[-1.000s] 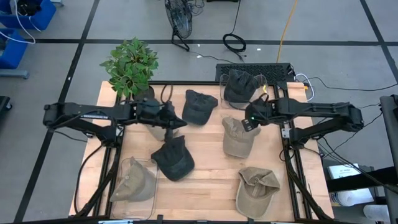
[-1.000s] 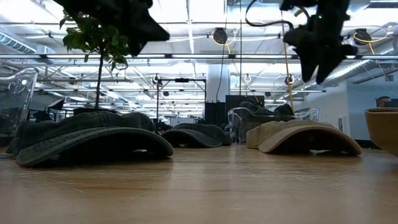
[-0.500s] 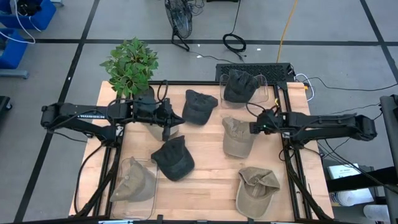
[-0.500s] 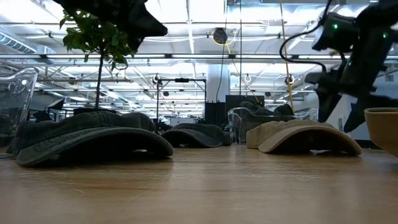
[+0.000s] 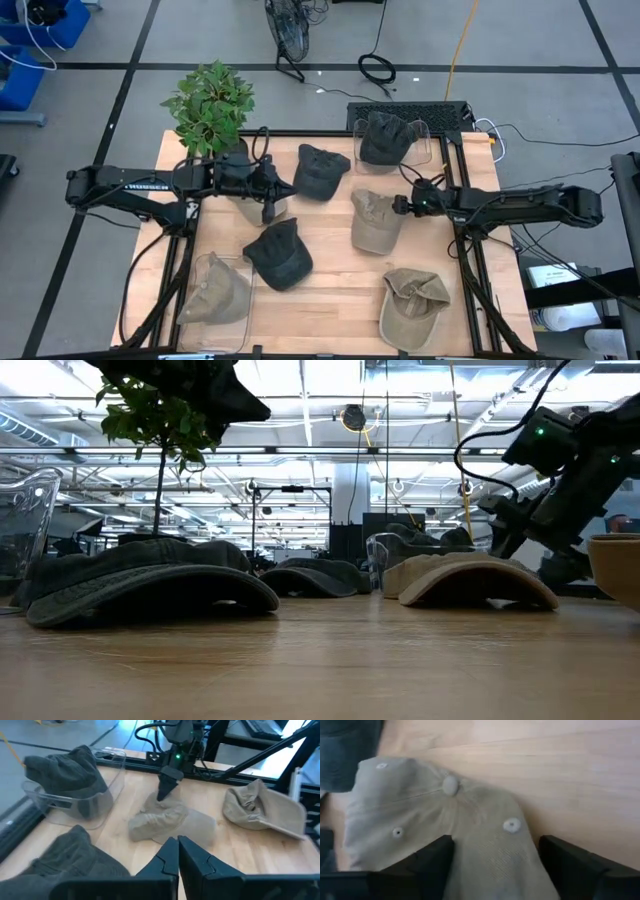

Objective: Pick & Place hat
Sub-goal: Put the brown cap into the bottom transparent bin

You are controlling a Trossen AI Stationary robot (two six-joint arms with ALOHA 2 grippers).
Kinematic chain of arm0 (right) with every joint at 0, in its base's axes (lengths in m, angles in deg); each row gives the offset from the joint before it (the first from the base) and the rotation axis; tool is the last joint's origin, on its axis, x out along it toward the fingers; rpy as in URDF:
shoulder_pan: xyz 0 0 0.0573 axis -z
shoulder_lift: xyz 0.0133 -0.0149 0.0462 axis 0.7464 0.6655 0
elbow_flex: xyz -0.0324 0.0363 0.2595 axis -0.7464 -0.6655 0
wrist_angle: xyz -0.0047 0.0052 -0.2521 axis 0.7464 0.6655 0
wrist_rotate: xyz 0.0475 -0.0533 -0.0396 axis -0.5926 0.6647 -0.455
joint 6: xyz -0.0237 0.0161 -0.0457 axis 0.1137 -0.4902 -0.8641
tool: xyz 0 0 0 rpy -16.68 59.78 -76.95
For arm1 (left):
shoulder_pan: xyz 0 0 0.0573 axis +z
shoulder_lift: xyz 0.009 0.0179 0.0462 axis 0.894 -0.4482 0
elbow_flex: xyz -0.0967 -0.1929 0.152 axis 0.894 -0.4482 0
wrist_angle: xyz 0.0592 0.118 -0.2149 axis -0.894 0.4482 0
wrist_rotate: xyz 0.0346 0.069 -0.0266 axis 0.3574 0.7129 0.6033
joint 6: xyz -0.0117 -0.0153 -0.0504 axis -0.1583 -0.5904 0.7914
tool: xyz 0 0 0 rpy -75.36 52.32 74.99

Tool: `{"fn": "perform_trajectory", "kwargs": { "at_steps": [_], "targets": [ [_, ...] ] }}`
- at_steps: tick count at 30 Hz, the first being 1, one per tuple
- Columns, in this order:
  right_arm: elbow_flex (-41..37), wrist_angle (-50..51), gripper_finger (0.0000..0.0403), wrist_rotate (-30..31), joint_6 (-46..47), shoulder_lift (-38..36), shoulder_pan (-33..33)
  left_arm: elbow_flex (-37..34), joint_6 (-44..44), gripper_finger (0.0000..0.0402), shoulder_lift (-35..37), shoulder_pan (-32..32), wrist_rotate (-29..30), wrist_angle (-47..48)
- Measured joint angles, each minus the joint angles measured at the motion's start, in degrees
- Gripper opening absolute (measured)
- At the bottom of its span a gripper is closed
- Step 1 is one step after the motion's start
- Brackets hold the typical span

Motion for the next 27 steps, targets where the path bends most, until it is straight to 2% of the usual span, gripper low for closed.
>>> {"fn": "perform_trajectory", "kwargs": {
  "at_steps": [4,10,17,20,23,27],
  "targets": [
    [-0.8,-5.4,0.0183,-1.5,-1.9,2.4,0.0,0.0,-2.1,0.0004,0.0,0.0,1.8,-0.6],
    [-0.8,-6.1,0.0022,-6.1,-8.1,4.6,0.0,0.0,-2.3,0.0029,0.0,0.0,3.8,-3.2],
    [-0.8,-22.6,0.0005,-9.0,-18.8,0.4,-0.1,0.0,-1.1,0.0024,-0.6,0.0,4.1,-7.9],
    [0.5,-25.5,0.0005,-9.0,-20.8,-1.9,-0.1,0.1,0.9,0.0031,-0.5,0.0,4.9,-11.0],
    [3.0,-25.2,0.0003,-9.6,-23.9,-3.2,-0.1,0.1,2.6,0.0059,-0.6,0.1,4.4,-11.1],
    [9.4,-22.9,0.0003,-14.3,-29.5,-3.2,-0.2,1.1,5.7,0.0123,-1.1,0.5,0.0,-10.2]
  ]
}}
